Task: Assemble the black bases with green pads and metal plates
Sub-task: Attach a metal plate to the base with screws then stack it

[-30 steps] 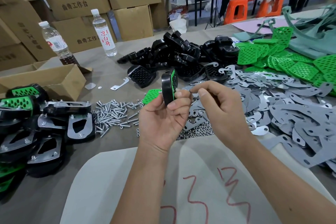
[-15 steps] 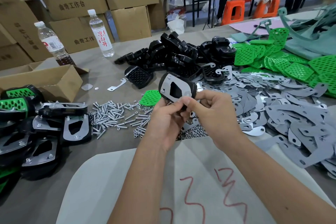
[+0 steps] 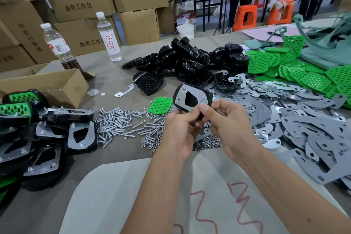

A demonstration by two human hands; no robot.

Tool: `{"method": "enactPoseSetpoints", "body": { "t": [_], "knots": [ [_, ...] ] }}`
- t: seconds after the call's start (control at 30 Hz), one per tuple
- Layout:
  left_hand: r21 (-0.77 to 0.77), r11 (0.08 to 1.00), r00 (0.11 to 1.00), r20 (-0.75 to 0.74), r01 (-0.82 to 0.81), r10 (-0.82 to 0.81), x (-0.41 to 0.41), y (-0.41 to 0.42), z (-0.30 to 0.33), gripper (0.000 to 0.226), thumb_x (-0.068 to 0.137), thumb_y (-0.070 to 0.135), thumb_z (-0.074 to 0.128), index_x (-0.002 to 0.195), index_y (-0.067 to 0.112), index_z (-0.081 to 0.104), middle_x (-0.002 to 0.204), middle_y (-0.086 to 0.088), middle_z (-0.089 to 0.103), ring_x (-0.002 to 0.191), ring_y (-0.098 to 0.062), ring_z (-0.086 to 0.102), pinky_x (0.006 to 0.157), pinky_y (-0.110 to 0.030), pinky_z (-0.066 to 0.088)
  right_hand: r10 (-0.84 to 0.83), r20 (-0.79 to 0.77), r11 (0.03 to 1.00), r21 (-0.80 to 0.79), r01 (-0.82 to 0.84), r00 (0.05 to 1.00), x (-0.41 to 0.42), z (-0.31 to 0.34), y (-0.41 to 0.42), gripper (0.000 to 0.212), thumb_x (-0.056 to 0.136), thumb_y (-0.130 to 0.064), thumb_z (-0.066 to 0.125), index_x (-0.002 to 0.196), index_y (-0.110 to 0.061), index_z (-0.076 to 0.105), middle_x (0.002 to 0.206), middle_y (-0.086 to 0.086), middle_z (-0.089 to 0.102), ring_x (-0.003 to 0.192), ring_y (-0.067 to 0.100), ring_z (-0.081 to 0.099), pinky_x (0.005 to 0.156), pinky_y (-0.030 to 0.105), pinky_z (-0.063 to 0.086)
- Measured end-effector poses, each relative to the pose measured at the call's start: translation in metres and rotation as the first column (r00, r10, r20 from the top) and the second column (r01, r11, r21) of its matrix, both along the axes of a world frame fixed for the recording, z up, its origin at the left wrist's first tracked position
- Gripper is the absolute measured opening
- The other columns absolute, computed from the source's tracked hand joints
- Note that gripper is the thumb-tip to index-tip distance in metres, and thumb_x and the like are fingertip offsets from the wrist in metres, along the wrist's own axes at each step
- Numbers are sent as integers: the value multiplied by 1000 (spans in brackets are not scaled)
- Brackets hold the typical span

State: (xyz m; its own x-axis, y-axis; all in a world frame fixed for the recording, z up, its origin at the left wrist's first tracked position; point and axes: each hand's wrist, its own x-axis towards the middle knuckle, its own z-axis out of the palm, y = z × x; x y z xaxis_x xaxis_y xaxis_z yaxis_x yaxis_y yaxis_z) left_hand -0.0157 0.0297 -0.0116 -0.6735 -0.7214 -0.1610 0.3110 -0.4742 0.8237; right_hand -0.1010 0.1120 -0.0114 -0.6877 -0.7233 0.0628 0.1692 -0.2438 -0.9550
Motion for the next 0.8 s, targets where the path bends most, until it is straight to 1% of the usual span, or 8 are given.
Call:
{"method": "enactPoseSetpoints", "body": {
  "t": [0.13,0.2,0.3,0.37,0.5,0.6,0.7,0.8],
  "knots": [
    [-28,999,999,-18,-38,37,-2,0,0,15,93,-4,62,106,1,66,87,-6,69,63,-13,55,51,-19,43,59,-41,998,-6,-60,997,-6,-2,1,15,93,-16,75,81,-10,68,69,16,55,42,5,43,38,16,30],
    [-37,992,992,20,-122,123,-1,-1,0,24,94,-5,64,117,1,64,95,-7,73,66,-12,62,53,-20,48,89,-202,993,94,-71,975,-8,-3,0,14,94,-28,75,84,-19,72,66,9,52,45,6,34,40,18,28],
    [-118,968,969,79,-222,232,3,-6,-4,27,93,-5,68,116,6,59,93,-9,75,66,-14,69,57,-28,55,168,-638,940,332,72,751,-12,-8,1,11,94,-34,74,91,-25,68,54,-10,44,48,7,34,46,20,30],
    [-188,939,946,98,-288,309,7,-11,-7,27,93,-6,68,115,5,56,87,-9,71,62,-14,65,62,-30,55,259,-772,894,419,158,580,-14,-8,4,10,92,-22,76,95,-24,67,61,-9,54,52,7,46,53,19,39],
    [-176,911,918,71,-374,390,14,-21,-6,30,93,-6,70,117,7,58,88,-8,70,61,-13,66,68,-29,56,327,-780,876,462,138,534,-18,-4,8,31,92,7,56,104,-17,73,90,-10,65,79,-2,61,68,3,43],
    [-138,917,920,66,-375,386,17,-25,-7,28,92,-7,69,112,11,60,91,-9,71,63,-16,67,60,-23,53,264,-744,898,422,125,614,-22,-4,9,40,91,14,55,93,-20,76,82,-10,71,75,2,70,69,11,53],
    [-120,916,917,76,-382,392,17,-26,-8,29,93,-7,69,114,9,60,94,-11,72,64,-16,68,58,-21,52,189,-737,928,351,128,649,-22,-5,10,35,89,11,64,85,-21,77,73,-7,72,68,5,70,70,25,60],
    [-125,908,909,74,-401,411,17,-27,-8,29,93,-7,69,116,9,60,91,-9,72,62,-15,67,58,-21,52,203,-839,924,335,184,506,-22,-3,11,16,87,-8,80,91,-23,77,84,-15,68,80,-2,61,72,7,44]
  ]
}}
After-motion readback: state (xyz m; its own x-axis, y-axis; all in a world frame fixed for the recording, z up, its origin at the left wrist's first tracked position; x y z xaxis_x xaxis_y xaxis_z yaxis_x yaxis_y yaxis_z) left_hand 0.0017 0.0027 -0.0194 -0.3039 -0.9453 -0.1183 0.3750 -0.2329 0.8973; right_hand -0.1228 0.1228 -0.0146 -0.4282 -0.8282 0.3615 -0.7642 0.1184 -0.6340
